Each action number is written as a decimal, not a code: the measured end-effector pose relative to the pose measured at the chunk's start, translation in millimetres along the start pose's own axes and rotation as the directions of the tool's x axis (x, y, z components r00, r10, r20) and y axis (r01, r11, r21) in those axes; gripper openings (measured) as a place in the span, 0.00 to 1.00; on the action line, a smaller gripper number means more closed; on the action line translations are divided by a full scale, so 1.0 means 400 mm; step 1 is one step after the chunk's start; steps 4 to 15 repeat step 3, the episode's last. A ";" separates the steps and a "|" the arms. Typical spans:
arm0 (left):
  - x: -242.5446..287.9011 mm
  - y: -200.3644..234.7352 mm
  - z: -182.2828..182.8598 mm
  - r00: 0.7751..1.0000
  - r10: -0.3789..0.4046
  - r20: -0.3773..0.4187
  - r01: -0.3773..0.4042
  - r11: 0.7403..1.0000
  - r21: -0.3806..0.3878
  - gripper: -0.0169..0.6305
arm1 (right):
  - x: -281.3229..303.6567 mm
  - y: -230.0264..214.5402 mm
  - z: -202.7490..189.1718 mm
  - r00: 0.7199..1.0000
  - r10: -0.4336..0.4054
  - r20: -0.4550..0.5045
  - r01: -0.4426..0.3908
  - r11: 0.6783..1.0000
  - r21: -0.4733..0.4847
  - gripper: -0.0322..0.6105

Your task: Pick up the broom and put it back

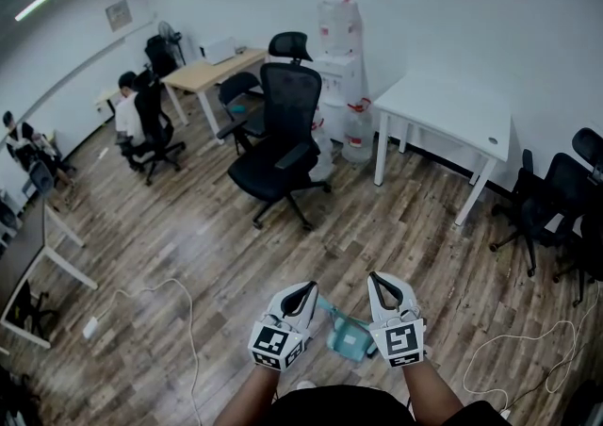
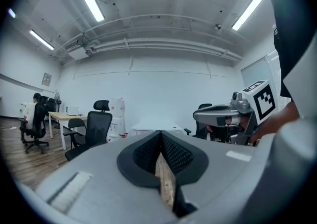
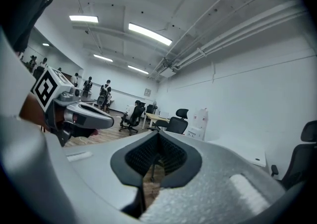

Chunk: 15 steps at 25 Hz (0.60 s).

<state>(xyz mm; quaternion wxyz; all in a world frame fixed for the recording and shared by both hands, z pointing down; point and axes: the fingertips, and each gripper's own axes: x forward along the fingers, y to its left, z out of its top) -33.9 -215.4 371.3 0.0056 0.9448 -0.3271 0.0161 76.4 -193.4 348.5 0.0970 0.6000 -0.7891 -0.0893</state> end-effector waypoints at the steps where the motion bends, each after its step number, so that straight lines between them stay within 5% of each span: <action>1: -0.004 0.002 -0.007 1.000 0.003 -0.007 -0.003 1.000 -0.002 0.05 | 0.003 0.003 -0.006 1.000 -0.001 -0.004 0.001 1.000 -0.008 0.05; 15: -0.008 0.005 -0.019 1.000 0.007 -0.019 -0.007 1.000 -0.006 0.05 | 0.006 0.006 -0.013 1.000 -0.005 -0.011 0.004 1.000 -0.019 0.05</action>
